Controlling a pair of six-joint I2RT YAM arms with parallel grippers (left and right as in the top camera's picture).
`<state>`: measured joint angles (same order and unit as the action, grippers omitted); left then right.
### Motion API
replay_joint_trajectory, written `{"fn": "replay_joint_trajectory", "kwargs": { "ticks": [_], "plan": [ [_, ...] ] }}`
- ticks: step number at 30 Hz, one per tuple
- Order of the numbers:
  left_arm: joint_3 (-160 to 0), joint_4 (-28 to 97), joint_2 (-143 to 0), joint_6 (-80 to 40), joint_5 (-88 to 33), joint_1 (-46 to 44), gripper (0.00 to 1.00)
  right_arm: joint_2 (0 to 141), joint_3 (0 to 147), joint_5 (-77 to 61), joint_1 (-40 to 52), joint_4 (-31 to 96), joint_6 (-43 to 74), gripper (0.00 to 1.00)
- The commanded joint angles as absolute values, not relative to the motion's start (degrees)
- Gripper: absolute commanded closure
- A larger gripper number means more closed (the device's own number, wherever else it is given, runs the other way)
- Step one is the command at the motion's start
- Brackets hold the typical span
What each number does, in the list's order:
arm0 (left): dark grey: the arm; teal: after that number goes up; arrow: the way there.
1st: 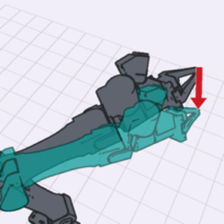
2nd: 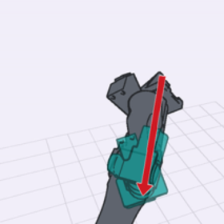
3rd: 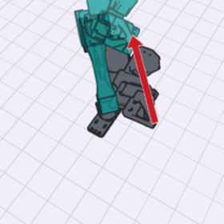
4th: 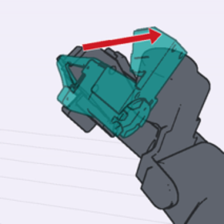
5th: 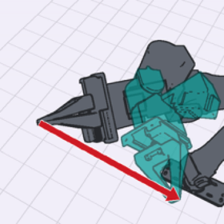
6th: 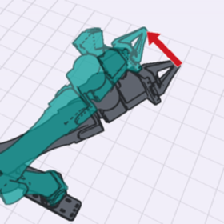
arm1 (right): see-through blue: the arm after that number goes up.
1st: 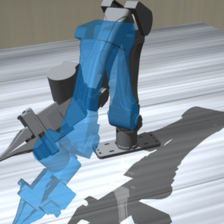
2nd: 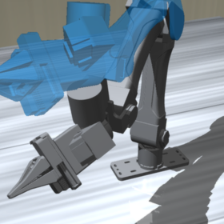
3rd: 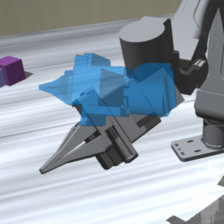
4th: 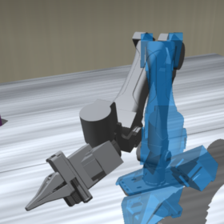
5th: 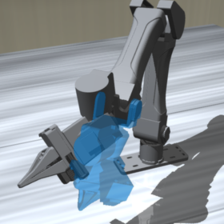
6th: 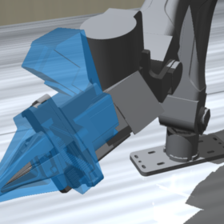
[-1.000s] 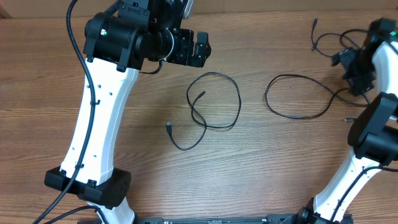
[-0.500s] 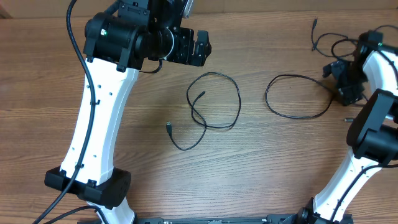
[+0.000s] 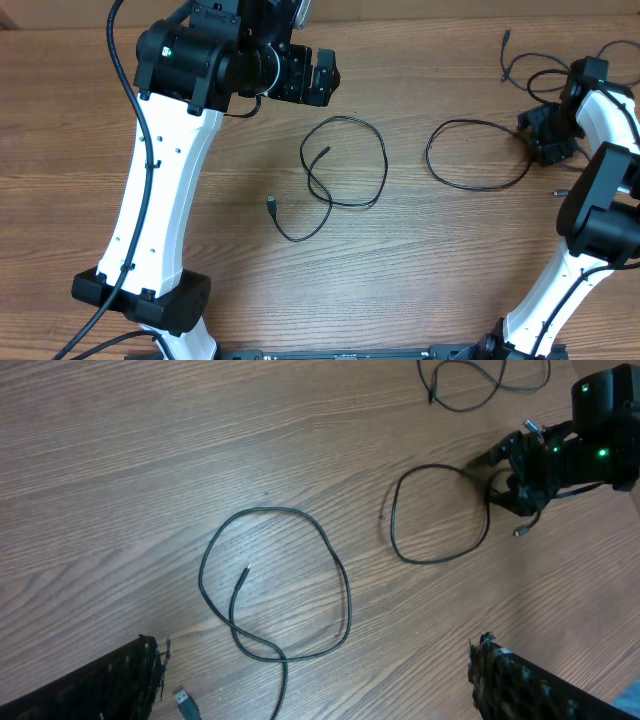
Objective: Untangle cables
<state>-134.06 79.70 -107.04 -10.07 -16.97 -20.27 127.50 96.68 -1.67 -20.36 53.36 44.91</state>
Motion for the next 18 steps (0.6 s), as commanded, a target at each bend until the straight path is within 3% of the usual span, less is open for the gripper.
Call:
{"fn": "replay_joint_trajectory", "kwargs": {
  "ticks": [1, 9, 14, 18],
  "plan": [
    [-133.9, 79.5, -107.3, -8.8, -17.4, -20.6, 0.0, 128.1, 94.1, -2.4, -19.6, 52.5, 45.2, 0.38],
    [-133.9, 79.5, -107.3, -8.8, -17.4, -20.6, 0.0, 128.1, 94.1, -0.9, -20.1, 52.1, 44.7, 0.62],
    [-133.9, 79.5, -107.3, -8.8, -17.4, -20.6, 0.0, 128.1, 94.5, 1.0, -22.8, 52.4, 40.9, 0.93],
    [-133.9, 79.5, -107.3, -8.8, -17.4, -20.6, 0.01, 128.1, 96.4, 1.0, -26.2, 54.0, 38.3, 0.96]
  ]
}}
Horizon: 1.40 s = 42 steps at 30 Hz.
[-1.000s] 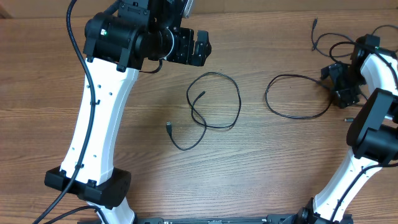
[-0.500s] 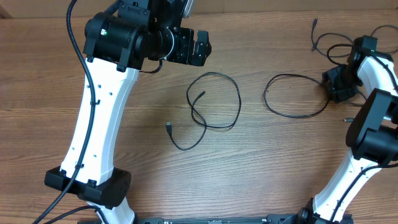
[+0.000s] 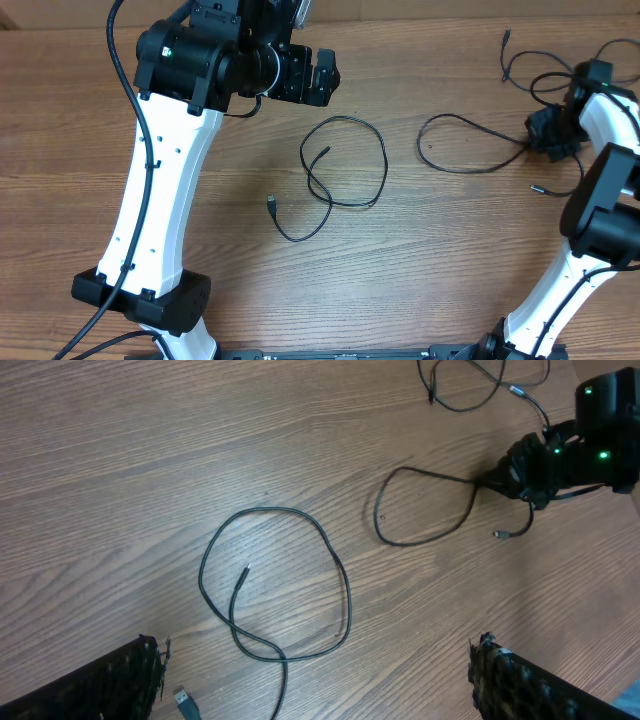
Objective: Untangle cables
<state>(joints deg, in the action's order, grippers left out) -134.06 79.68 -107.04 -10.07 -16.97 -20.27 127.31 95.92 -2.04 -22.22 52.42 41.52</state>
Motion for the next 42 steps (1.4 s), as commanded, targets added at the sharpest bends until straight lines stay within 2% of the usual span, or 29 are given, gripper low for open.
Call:
{"fn": "replay_joint_trajectory", "kwargs": {
  "ticks": [1, 13, 19, 27, 32, 38, 39, 40, 41, 42],
  "plan": [
    [-133.9, 79.5, -107.3, -8.8, -17.4, -20.6, 0.0, 128.0, 97.2, 1.0, -27.2, 54.7, 37.8, 0.96],
    [-133.9, 79.0, -107.3, -8.8, -17.4, -20.6, 0.0, 128.0, 105.8, 1.0, -36.7, 61.2, 37.7, 0.96],
    [-133.9, 79.0, -107.3, -8.8, -17.4, -20.6, 0.0, 128.0, 106.0, 0.2, -40.4, 61.8, 43.7, 0.96],
    [-133.9, 78.0, -107.5, -9.2, -17.4, -20.6, 0.0, 128.0, 106.0, -5.1, -41.6, 59.2, 43.7, 0.96],
    [-133.9, 77.9, -107.5, -9.2, -17.4, -20.6, 0.0, 128.0, 107.0, -1.7, -42.0, 61.0, 48.8, 0.96],
    [-133.9, 77.5, -107.5, -9.3, -17.4, -20.6, 0.0, 128.0, 111.3, 1.5, -44.1, 65.1, 48.9, 0.96],
    [-133.9, 77.5, -107.5, -9.3, -17.4, -20.6, 0.0, 128.0, 112.0, 2.2, -44.5, 65.8, 48.7, 0.94],
    [-133.9, 77.5, -107.5, -9.4, -17.4, -20.6, 0.0, 128.0, 112.4, 2.3, -44.8, 65.9, 47.8, 0.88],
    [-133.9, 77.5, -107.5, -9.4, -17.5, -20.6, 0.0, 128.0, 112.6, 2.2, -44.9, 65.6, 46.7, 0.71],
    [-133.9, 77.5, -107.5, -9.4, -17.4, -20.6, 0.0, 128.0, 112.6, 1.8, -45.0, 65.2, 44.1, 0.43]
  ]
}}
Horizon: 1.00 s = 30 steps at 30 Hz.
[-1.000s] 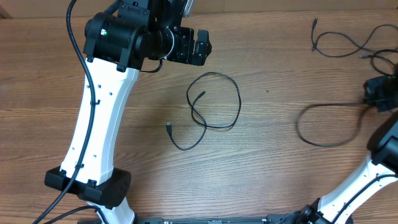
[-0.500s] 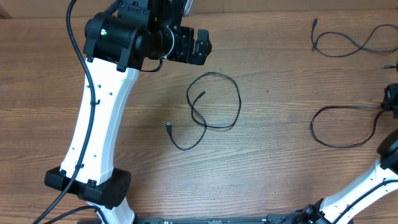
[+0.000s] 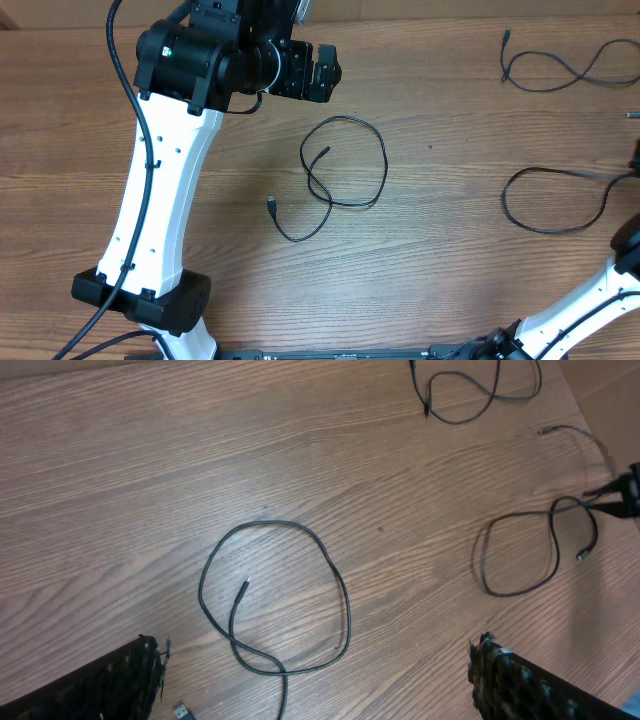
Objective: Untangle cables
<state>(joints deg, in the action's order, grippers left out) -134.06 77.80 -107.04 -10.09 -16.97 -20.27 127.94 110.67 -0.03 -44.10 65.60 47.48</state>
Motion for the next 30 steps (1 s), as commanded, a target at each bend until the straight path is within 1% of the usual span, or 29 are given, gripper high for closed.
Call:
{"fn": "replay_joint_trajectory", "kwargs": {
  "ticks": [1, 2, 3, 5, 7, 12, 20, 23, 28, 30],
  "plan": [
    [-133.9, 77.5, -107.5, -9.4, -17.4, -20.6, 0.0, 128.0, 112.6, 1.4, -45.0, 65.2, 41.8, 0.24],
    [-133.9, 77.5, -107.5, -9.4, -17.4, -20.6, 0.0, 128.0, 112.6, 1.4, -45.0, 65.4, 40.2, 0.15],
    [-133.9, 77.4, -107.5, -9.4, -17.4, -20.6, 0.0, 128.0, 112.6, 1.4, -45.0, 66.0, 39.4, 0.1],
    [-133.9, 77.2, -107.5, -9.4, -17.5, -20.6, 0.0, 128.0, 112.6, 1.4, -44.9, 67.5, 38.9, 0.03],
    [-133.9, 77.1, -107.5, -9.4, -17.4, -20.6, 0.0, 128.0, 112.6, 1.4, -44.6, 70.0, 38.9, 0.0],
    [-133.9, 77.1, -107.5, -9.4, -17.5, -20.6, 0.0, 128.0, 111.7, 1.4, -43.4, 75.6, 34.4, 0.0],
    [-133.9, 77.1, -107.5, -9.4, -17.5, -20.6, 0.0, 128.0, 107.5, 1.3, -39.4, 82.6, 34.2, 0.0],
    [-133.9, 77.1, -107.5, -9.4, -17.5, -20.6, 0.0, 128.0, 106.5, -0.8, -37.3, 84.9, 33.6, 0.0],
    [-133.9, 77.0, -107.5, -9.4, -17.5, -20.6, 0.0, 128.0, 106.1, -9.1, -32.2, 86.4, 22.5, 0.0],
    [-133.9, 77.1, -107.5, -9.4, -17.5, -20.6, 0.0, 128.0, 106.1, -9.1, -29.1, 86.7, 22.0, 0.0]
  ]
}}
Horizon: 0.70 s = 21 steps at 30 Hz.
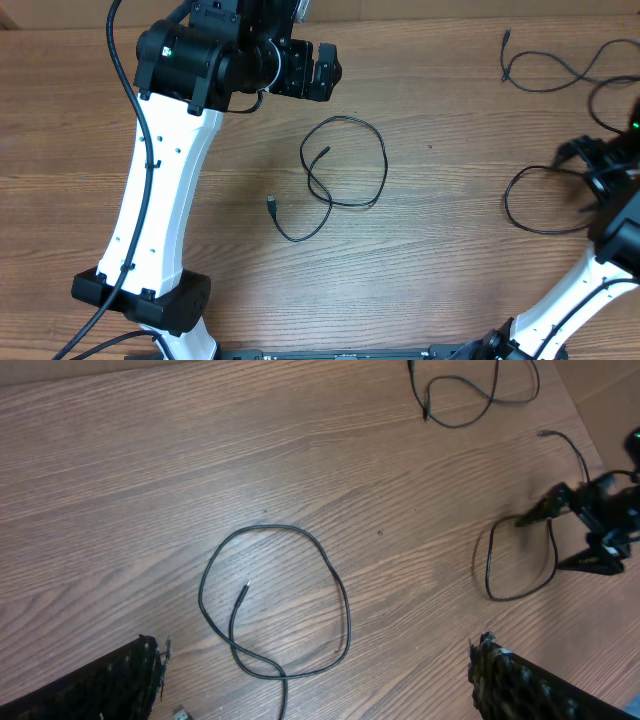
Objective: Untangle cables
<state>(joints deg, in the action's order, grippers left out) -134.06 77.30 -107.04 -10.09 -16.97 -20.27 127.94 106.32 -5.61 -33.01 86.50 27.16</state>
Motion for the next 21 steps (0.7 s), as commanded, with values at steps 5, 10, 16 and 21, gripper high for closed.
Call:
{"fn": "replay_joint_trajectory", "kwargs": {
  "ticks": [5, 10, 16, 21],
  "plan": [
    [-133.9, 77.4, -107.5, -9.4, -17.5, -20.6, 0.0, 128.0, 106.1, -7.0, -23.2, 85.6, 22.0, 0.02],
    [-133.9, 77.8, -107.5, -9.4, -17.5, -20.6, 0.01, 128.0, 106.1, -3.1, -18.5, 85.7, 22.0, 0.19],
    [-133.9, 78.0, -107.5, -9.4, -17.4, -20.6, 0.0, 128.0, 106.1, -2.4, -16.8, 87.1, 22.0, 0.31],
    [-133.9, 77.9, -107.5, -9.4, -17.4, -20.6, 0.0, 128.0, 106.1, -2.4, -16.8, 87.7, 22.0, 0.43]
  ]
}}
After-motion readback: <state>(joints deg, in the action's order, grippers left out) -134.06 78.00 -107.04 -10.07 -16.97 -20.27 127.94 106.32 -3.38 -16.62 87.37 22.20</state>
